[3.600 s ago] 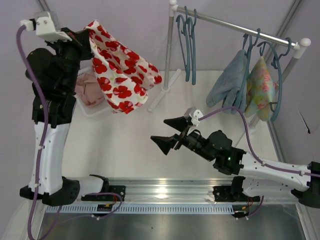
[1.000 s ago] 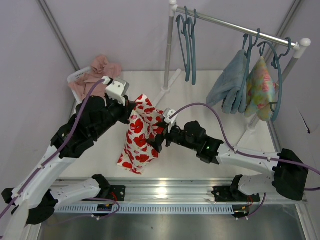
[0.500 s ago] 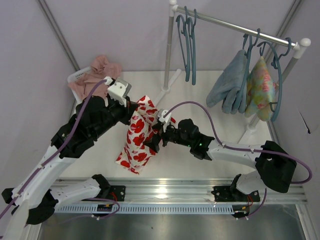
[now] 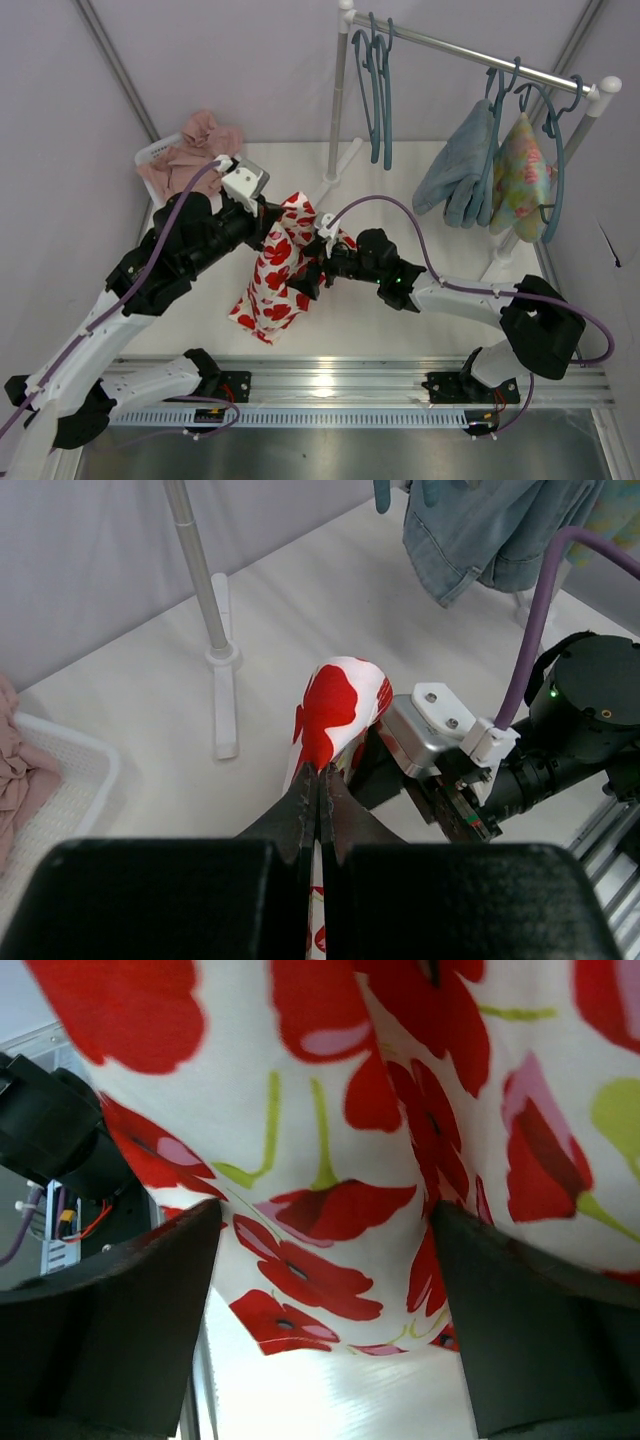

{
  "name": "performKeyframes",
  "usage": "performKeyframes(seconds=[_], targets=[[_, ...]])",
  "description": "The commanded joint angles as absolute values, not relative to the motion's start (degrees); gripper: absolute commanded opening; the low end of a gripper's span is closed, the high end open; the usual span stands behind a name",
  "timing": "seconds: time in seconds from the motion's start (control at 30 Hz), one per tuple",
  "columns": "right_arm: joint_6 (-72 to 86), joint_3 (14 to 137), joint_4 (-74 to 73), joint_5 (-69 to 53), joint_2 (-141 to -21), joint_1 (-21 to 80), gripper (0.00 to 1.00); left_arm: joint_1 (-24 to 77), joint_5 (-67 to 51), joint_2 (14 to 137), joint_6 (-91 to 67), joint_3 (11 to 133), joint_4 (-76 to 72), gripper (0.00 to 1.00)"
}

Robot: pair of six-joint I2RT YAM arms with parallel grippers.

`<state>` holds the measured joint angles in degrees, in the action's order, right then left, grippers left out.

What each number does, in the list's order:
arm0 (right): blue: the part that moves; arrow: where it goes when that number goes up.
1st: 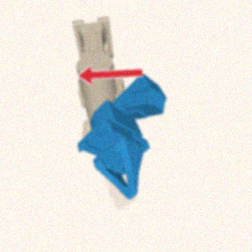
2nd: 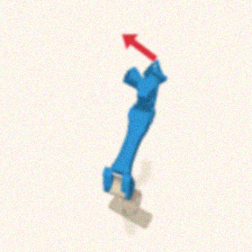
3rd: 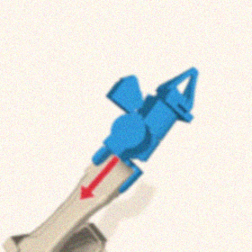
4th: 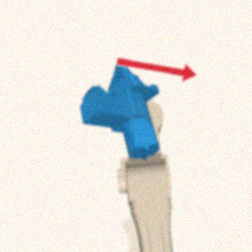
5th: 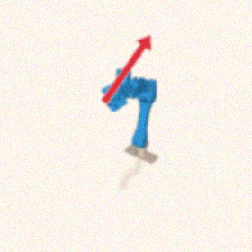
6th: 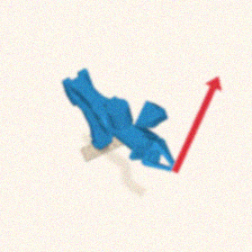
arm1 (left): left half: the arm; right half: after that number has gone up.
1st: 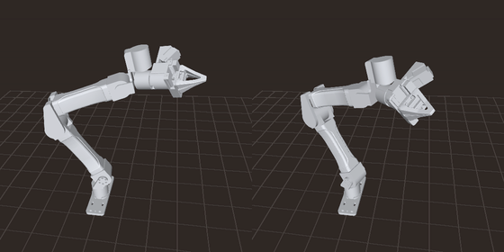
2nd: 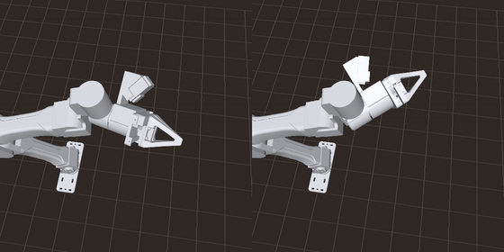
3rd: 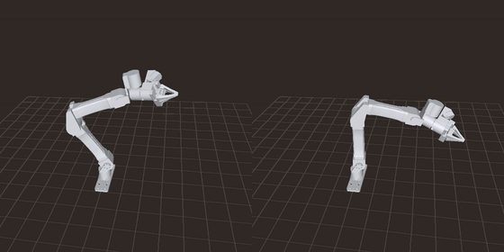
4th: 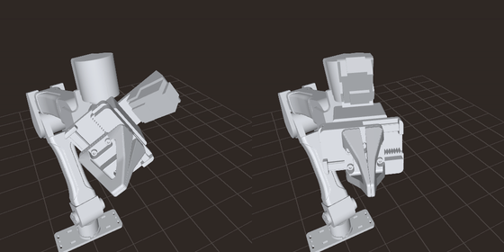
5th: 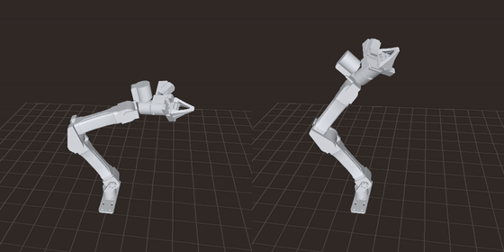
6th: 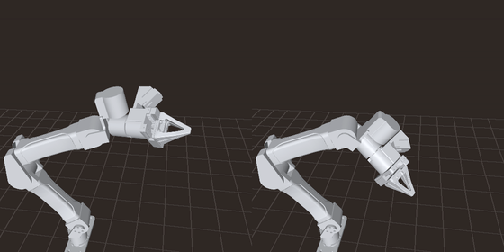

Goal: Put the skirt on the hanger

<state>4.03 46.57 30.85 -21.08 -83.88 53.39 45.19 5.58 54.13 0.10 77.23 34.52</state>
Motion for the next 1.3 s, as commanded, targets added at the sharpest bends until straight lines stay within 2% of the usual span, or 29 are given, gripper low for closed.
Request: performKeyframes(seconds=[0.0,0.03,0.07,0.13,0.2,0.23,0.27,0.3,0.33,0.53,0.6,0.77,0.87,0.9,1.0,1.17,1.27], targets=[[4.56,48.96,34.54,-25.31,-85.16,53.17,0.82,44.83,8.94,53.96,0.44,76.91,27.78,0.00],[5.79,48.69,34.89,-26.27,-85.25,53.17,0.76,44.65,9.75,54.05,-1.21,76.90,27.16,0.00],[6.50,48.43,35.94,-26.28,-85.43,53.26,0.63,44.47,11.06,54.14,-1.84,77.25,26.03,0.00],[7.90,47.29,37.09,-26.02,-85.34,53.70,0.49,44.21,13.00,54.75,-3.69,77.69,25.23,0.00],[8.70,47.11,36.83,-25.32,-84.91,54.40,0.19,44.12,17.98,56.06,-5.35,78.22,24.70,0.00],[8.88,47.20,36.83,-24.96,-84.64,54.67,0.18,44.12,20.19,56.07,-5.80,78.83,24.96,0.00],[9.14,47.37,35.43,-24.35,-84.20,55.02,0.04,44.12,22.56,57.55,-6.15,79.27,25.83,0.00],[9.49,47.55,33.59,-21.82,-82.20,55.98,0.00,44.12,30.51,59.40,-6.94,80.58,27.23,0.00],[9.49,47.72,32.44,-19.97,-82.18,56.51,0.00,44.12,30.59,59.41,-6.94,81.12,27.25,0.00],[15.46,53.94,21.29,-10.99,-77.79,60.55,0.00,43.51,49.97,66.53,-7.38,86.83,31.99,0.00],[17.66,57.29,18.65,-10.37,-77.87,61.69,0.00,40.27,50.63,67.32,-7.56,88.94,32.34,0.00],[19.25,74.83,7.48,-9.76,-81.99,66.09,0.00,27.10,42.89,68.55,-8.18,97.43,33.92,0.00],[18.81,85.03,3.79,-7.48,-86.38,67.93,0.00,26.10,46.57,71.53,-2.14,104.83,35.67,0.00],[19.50,87.34,2.04,-6.60,-87.61,68.11,0.00,26.10,47.19,73.46,-0.72,111.81,37.08,0.00],[24.15,92.79,1.14,-6.33,-90.61,68.12,0.00,26.10,51.41,74.97,5.96,119.24,39.38,0.00],[29.61,87.65,3.34,-5.28,-87.99,68.12,0.00,29.17,53.09,75.23,12.30,118.31,38.67,0.00],[34.26,78.60,5.09,2.77,-82.90,68.12,0.00,34.18,51.08,78.64,10.91,111.12,41.56,0.00]])
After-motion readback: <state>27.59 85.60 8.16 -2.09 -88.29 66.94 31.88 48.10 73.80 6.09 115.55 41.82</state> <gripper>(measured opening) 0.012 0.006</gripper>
